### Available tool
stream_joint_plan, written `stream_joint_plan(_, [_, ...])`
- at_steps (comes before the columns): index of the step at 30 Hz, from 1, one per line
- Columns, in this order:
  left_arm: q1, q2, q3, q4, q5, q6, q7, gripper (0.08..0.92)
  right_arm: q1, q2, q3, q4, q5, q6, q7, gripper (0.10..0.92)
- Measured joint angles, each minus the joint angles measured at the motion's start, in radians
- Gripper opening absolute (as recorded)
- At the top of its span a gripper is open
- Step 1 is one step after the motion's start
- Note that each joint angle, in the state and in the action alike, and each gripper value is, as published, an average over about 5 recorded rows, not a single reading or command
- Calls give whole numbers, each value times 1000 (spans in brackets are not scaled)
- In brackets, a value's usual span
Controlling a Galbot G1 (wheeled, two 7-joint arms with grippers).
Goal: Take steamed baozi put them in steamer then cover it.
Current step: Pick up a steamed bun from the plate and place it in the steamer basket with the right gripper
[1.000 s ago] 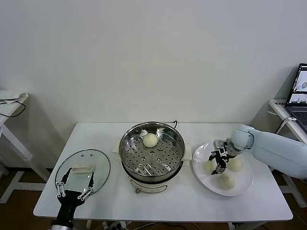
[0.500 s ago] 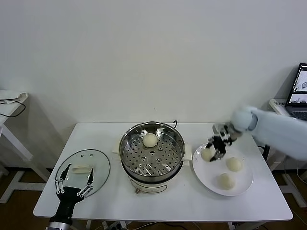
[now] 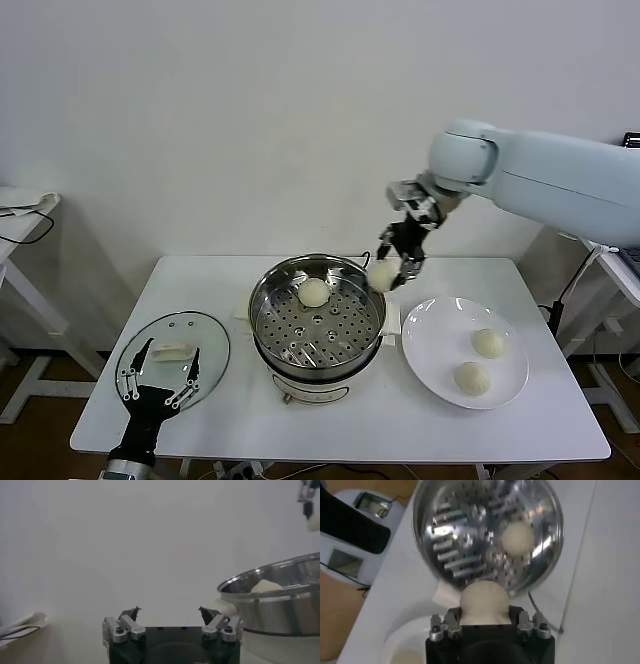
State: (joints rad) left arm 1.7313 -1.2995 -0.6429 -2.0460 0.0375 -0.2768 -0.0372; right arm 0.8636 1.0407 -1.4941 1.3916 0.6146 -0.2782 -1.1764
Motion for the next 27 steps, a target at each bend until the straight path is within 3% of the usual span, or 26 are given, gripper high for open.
stream_joint_plan(15, [-8, 5, 5, -1, 0, 1, -2, 823, -98, 318, -66, -142, 127, -87, 157, 636])
stream_joint_plan(27, [-6, 7, 0, -2, 0, -3, -3, 823, -188, 441, -89, -220, 143, -116, 243, 638])
